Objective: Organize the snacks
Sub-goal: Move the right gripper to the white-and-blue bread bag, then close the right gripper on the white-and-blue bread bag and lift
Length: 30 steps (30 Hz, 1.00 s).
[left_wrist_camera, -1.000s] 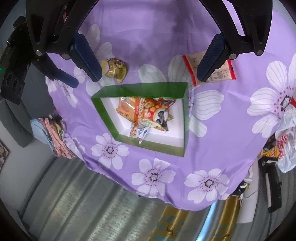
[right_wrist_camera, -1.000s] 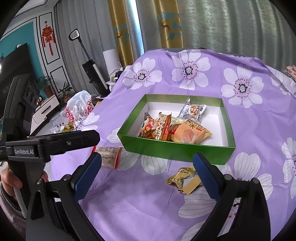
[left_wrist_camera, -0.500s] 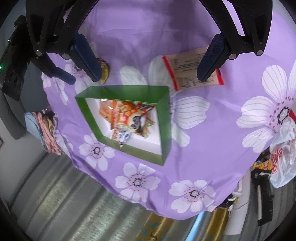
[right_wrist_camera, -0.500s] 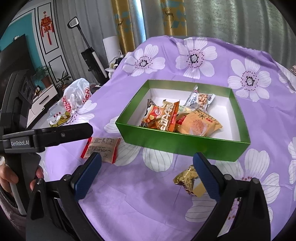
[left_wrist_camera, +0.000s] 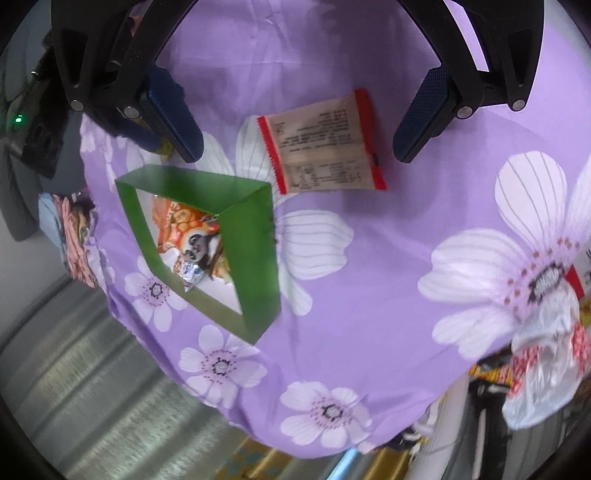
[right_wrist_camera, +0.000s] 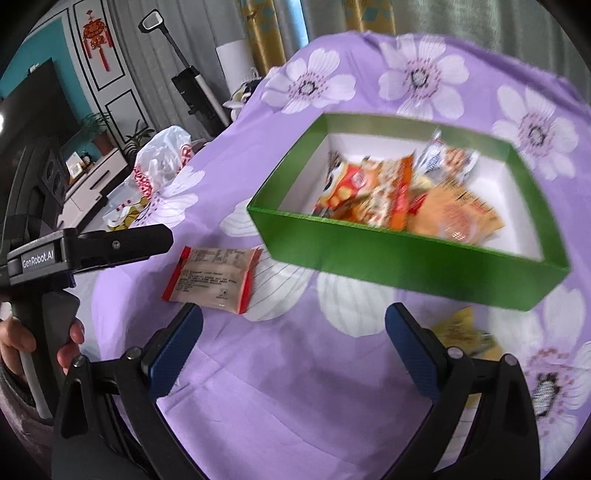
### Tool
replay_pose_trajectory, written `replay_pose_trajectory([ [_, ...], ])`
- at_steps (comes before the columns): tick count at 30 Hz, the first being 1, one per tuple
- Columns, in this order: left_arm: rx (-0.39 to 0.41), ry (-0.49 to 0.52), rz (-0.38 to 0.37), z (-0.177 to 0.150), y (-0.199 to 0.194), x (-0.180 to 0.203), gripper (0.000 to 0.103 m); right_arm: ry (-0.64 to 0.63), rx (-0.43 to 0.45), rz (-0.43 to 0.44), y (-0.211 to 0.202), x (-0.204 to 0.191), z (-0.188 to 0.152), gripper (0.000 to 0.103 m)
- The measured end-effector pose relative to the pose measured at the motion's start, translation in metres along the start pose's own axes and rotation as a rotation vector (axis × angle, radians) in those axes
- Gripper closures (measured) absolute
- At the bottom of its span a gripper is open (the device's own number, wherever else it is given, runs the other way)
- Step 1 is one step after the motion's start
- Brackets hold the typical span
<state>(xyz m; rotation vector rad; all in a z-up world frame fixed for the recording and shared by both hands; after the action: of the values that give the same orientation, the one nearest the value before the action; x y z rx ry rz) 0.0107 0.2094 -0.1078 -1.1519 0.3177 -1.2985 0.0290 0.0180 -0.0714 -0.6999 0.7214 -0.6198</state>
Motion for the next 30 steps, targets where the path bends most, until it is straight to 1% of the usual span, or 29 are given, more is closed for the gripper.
replay_pose_trajectory([
  [3,-0.029,-0.027,-0.033,-0.002,0.007,-0.007,0.001,0.036,-0.014,0.071,0.013,0.001,-0.003,0.004],
  [5,-0.05,-0.05,-0.057,-0.004,0.012,-0.011,0.001,0.049,-0.019,0.142,0.022,-0.003,-0.003,0.006],
  [9,-0.073,-0.08,-0.087,-0.006,0.018,-0.018,0.001,0.059,-0.044,0.239,0.041,-0.012,-0.004,0.019],
  [10,-0.076,-0.084,-0.096,-0.007,0.019,-0.018,0.001,0.063,-0.054,0.253,0.047,-0.013,-0.004,0.022],
  [13,-0.081,-0.089,-0.114,-0.008,0.02,-0.021,0.001,0.077,-0.072,0.284,0.062,-0.018,-0.004,0.028],
  [16,-0.08,-0.094,-0.124,-0.008,0.021,-0.023,0.001,0.098,-0.079,0.306,0.074,-0.019,-0.003,0.031],
  [18,-0.077,-0.086,-0.126,-0.008,0.021,-0.022,0.004,0.1,-0.072,0.316,0.078,-0.019,-0.001,0.032],
  [20,-0.078,-0.078,-0.114,-0.008,0.023,-0.021,0.014,0.119,-0.07,0.348,0.082,-0.018,0.001,0.034],
  [21,-0.082,-0.076,-0.106,-0.008,0.025,-0.022,0.017,0.125,-0.073,0.364,0.085,-0.017,0.002,0.035],
  [23,-0.081,-0.074,-0.097,-0.008,0.026,-0.024,0.029,0.14,-0.068,0.39,0.089,-0.015,0.002,0.038],
  [25,-0.085,-0.074,-0.088,-0.008,0.027,-0.026,0.036,0.154,-0.068,0.411,0.092,-0.013,0.003,0.047],
  [26,-0.085,-0.073,-0.085,-0.009,0.028,-0.027,0.039,0.157,-0.072,0.421,0.093,-0.013,0.003,0.049],
  [27,-0.085,-0.071,-0.079,-0.009,0.028,-0.027,0.041,0.152,-0.076,0.424,0.094,-0.014,0.002,0.055],
  [28,-0.084,-0.071,-0.074,-0.009,0.028,-0.028,0.045,0.143,-0.085,0.428,0.095,-0.018,0.001,0.062],
  [29,-0.085,-0.069,-0.068,-0.009,0.028,-0.029,0.048,0.135,-0.09,0.419,0.096,-0.02,0.001,0.067],
  [30,-0.086,-0.069,-0.065,-0.009,0.028,-0.029,0.049,0.123,-0.09,0.401,0.096,-0.022,0.002,0.074],
])
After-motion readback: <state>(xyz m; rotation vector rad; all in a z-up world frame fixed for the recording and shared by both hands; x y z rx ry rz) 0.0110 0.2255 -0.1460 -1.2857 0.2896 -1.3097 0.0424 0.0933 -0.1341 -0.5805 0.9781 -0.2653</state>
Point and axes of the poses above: each gripper's, at about its wrist camera, not at the fingertips, and y roughly the way its jaws point, x to its right, z to its top, the point moved 2 cm from there along y, roughly the way its jaws point, and after that the axes turned 9 degrees about z, right-handed, at the moved point
